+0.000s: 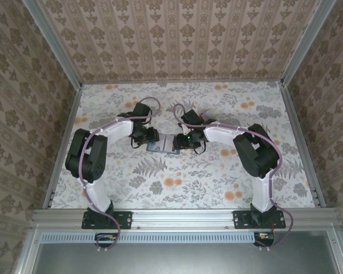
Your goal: Put the credit cards into the card holder
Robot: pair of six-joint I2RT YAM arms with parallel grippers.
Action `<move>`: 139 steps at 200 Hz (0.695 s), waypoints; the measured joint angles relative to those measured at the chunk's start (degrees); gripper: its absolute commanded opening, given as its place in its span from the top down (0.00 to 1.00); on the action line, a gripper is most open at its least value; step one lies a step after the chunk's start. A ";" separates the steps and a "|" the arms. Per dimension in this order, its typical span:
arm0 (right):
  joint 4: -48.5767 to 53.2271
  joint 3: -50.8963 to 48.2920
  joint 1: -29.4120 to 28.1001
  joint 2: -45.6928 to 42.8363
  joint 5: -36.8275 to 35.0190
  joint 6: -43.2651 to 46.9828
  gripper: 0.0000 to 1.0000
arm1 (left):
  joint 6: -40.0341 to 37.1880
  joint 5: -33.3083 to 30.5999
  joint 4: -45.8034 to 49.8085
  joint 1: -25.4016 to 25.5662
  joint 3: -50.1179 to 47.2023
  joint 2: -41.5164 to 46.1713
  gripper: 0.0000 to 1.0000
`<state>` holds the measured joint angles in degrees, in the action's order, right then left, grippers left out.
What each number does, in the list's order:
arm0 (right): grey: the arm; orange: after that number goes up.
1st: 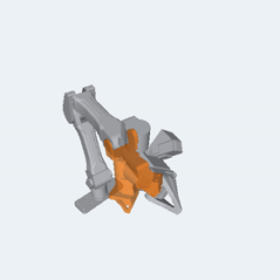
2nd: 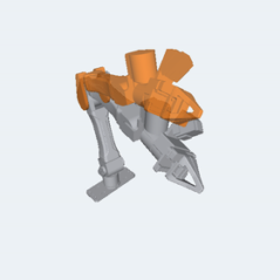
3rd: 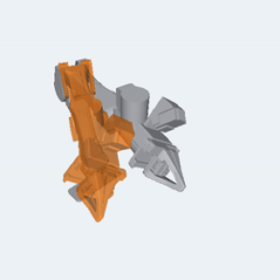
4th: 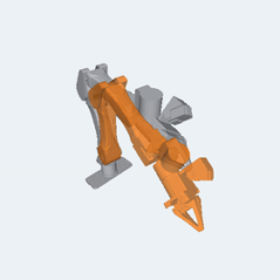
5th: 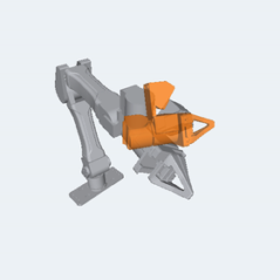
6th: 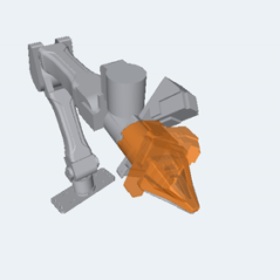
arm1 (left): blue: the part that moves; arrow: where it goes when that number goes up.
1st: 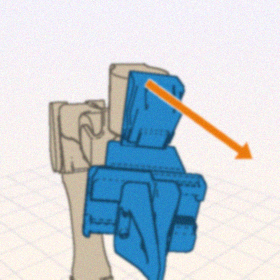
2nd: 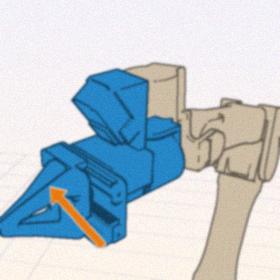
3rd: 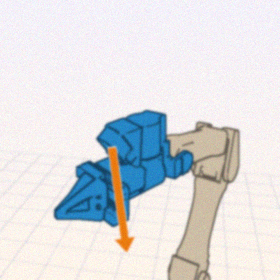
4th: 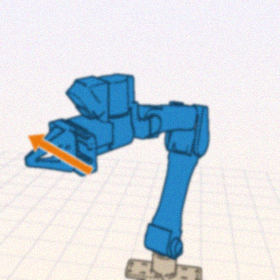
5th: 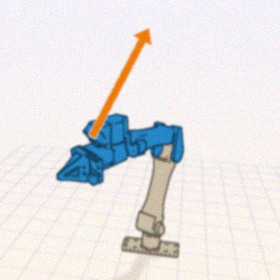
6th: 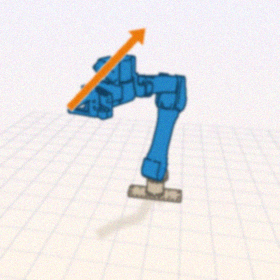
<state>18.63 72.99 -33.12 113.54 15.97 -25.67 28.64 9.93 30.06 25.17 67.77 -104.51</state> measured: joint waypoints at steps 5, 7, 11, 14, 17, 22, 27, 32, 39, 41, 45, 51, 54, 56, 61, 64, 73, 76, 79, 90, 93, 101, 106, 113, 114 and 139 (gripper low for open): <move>0.00 0.00 0.00 0.00 0.00 0.00 0.50 | -0.28 -0.22 0.55 0.09 0.09 0.00 0.46; 0.00 0.00 0.00 0.00 0.02 0.00 0.50 | -0.63 -0.48 0.87 0.17 0.15 0.00 0.46; -0.02 0.00 0.00 0.00 0.11 0.00 0.50 | -0.74 -0.76 1.33 0.31 0.28 0.00 0.46; -0.04 0.00 0.00 0.00 0.13 -0.02 0.50 | -1.20 -1.16 1.86 0.59 0.46 0.00 0.46; -0.07 0.00 0.00 0.00 0.13 -0.02 0.50 | -1.33 -1.51 2.25 0.70 0.66 0.00 0.46; -0.07 0.00 0.00 0.00 0.13 -0.02 0.50 | -1.81 -2.10 3.08 1.03 1.09 -0.02 0.46; -0.09 0.00 0.00 0.00 0.17 -0.04 0.50 | -2.23 -2.67 3.89 1.44 1.62 -0.02 0.46; -0.15 0.00 0.07 0.00 0.28 -0.07 0.50 | -2.67 -3.26 4.79 1.90 2.27 -0.02 0.46; -0.20 -0.02 0.11 0.00 0.35 -0.15 0.50 | -3.26 -4.13 5.79 2.60 3.28 -0.02 0.46; -0.20 -0.02 0.11 0.00 0.35 -0.17 0.50 | -3.48 -4.39 6.03 2.84 3.56 -0.02 0.46; -0.22 -0.07 0.11 0.00 0.39 -0.20 0.50 | -3.69 -4.85 6.45 3.15 4.04 -0.02 0.46; -0.26 -0.11 0.11 0.00 0.48 -0.22 0.50 | -4.20 -5.64 7.21 3.76 4.90 -0.07 0.46; -0.26 -0.11 0.11 0.00 0.52 -0.22 0.50 | -4.42 -6.01 7.52 3.98 5.27 -0.13 0.46; -0.26 -0.11 0.11 0.00 0.52 -0.22 0.50 | -4.55 -6.27 7.74 4.17 5.55 -0.15 0.46; -0.28 -0.11 0.13 0.00 0.57 -0.22 0.50 | -4.83 -6.84 8.20 4.57 6.16 -0.37 0.46; -0.31 -0.11 0.13 0.00 0.59 -0.22 0.50 | -4.98 -7.13 8.41 4.81 6.54 -0.48 0.46; -0.37 -0.11 0.13 0.00 0.68 -0.22 0.50 | -5.40 -7.91 8.92 5.27 7.48 -1.09 0.46; -0.37 -0.11 0.15 0.00 0.72 -0.22 0.50 | -5.57 -8.22 9.14 5.38 7.78 -1.42 0.46; -0.37 -0.13 0.13 0.00 0.74 -0.22 0.50 | -5.68 -8.46 9.25 5.46 8.02 -1.70 0.46; -0.42 -0.17 0.13 0.00 0.79 -0.22 0.50 | -6.03 -9.16 9.79 5.49 8.72 -2.82 0.46; -0.46 -0.22 0.15 0.00 0.79 -0.22 0.50 | -6.14 -9.40 9.94 5.49 8.92 -3.28 0.46; -0.52 -0.28 0.15 0.00 0.79 -0.22 0.50 | -6.40 -9.86 10.58 5.49 9.38 -4.26 0.46; -0.61 -0.33 0.15 0.00 0.79 -0.22 0.50 | -6.51 -10.19 10.95 5.49 9.68 -4.90 0.46; -0.63 -0.37 0.15 0.00 0.79 -0.22 0.50 | -6.67 -10.45 11.32 5.51 9.97 -5.62 0.46; -0.63 -0.37 0.15 0.00 0.79 -0.22 0.50 | -6.69 -10.49 11.34 5.49 10.03 -5.79 0.46; -0.83 -0.48 0.24 0.00 0.85 -0.35 0.49 | -7.30 -11.39 12.09 5.57 10.45 -7.19 0.47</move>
<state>17.80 72.51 -32.88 113.54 16.82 -26.02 21.34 -1.45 42.15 30.74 78.22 -111.70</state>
